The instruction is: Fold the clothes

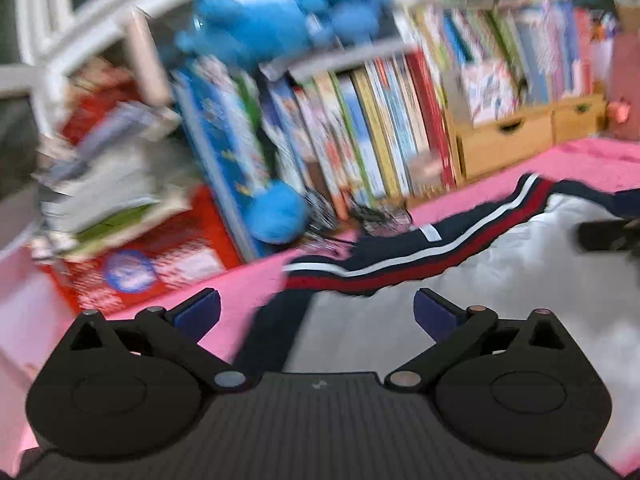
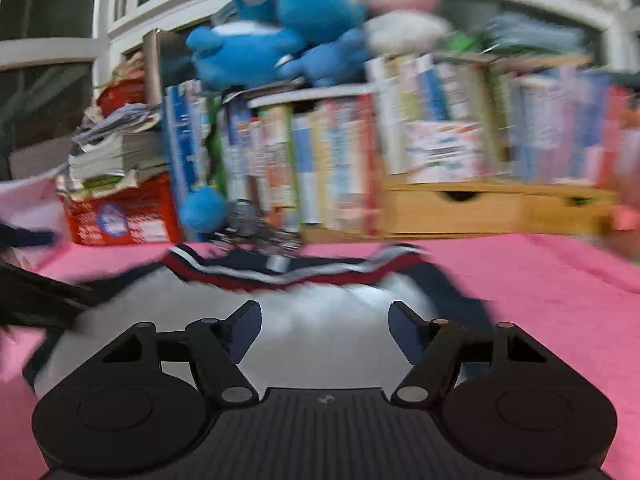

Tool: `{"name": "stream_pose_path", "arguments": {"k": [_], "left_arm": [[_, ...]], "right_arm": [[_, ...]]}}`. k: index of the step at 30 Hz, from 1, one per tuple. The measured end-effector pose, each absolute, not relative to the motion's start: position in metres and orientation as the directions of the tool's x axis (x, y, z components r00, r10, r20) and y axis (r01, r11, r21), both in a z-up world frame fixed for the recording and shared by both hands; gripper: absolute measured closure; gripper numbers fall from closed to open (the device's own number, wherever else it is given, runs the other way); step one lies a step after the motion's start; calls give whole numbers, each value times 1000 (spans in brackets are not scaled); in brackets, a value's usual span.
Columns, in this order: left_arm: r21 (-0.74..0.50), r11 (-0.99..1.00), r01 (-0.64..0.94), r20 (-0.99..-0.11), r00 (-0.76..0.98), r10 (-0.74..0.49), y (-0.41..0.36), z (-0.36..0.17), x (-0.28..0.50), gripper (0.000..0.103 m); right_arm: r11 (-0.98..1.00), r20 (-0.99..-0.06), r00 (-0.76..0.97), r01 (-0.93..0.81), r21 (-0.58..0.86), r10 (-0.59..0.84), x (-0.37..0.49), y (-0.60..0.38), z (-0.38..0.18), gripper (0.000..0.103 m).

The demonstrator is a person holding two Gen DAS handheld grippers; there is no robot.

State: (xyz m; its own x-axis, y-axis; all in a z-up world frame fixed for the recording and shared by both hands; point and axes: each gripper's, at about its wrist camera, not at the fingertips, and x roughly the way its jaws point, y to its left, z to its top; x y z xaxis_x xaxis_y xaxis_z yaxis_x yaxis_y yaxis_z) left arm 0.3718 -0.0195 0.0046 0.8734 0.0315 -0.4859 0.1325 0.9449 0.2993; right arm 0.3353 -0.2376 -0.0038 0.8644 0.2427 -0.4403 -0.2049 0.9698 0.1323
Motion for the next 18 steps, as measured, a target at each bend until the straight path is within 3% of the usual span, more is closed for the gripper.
{"name": "stream_pose_path", "arguments": {"k": [4, 6, 8, 11, 14, 15, 18], "left_arm": [[301, 950, 82, -570, 814, 111, -34, -34, 434, 0], [252, 964, 86, -591, 803, 83, -20, -50, 437, 0], [202, 975, 90, -607, 793, 53, -9, -58, 439, 0], [149, 984, 98, -624, 781, 17, 1, -58, 442, 0], [234, 965, 117, -599, 799, 49, 5, -57, 438, 0], [242, 964, 112, -593, 803, 55, 10, -57, 436, 0], [169, 981, 95, -620, 784, 31, 25, -60, 439, 0]], "right_arm": [[985, -540, 825, -123, 118, 168, 417, -222, -29, 31], [993, -590, 799, -85, 77, 114, 434, -221, -51, 11], [995, -645, 758, -65, 73, 97, 445, -223, -66, 5], [994, -640, 761, -57, 92, 102, 446, -229, -68, 3], [998, -624, 779, -39, 48, 61, 439, -234, -69, 3], [999, -607, 795, -30, -45, -4, 435, -231, -69, 1], [997, -600, 799, -12, -81, -39, 436, -236, -69, 1]]}}
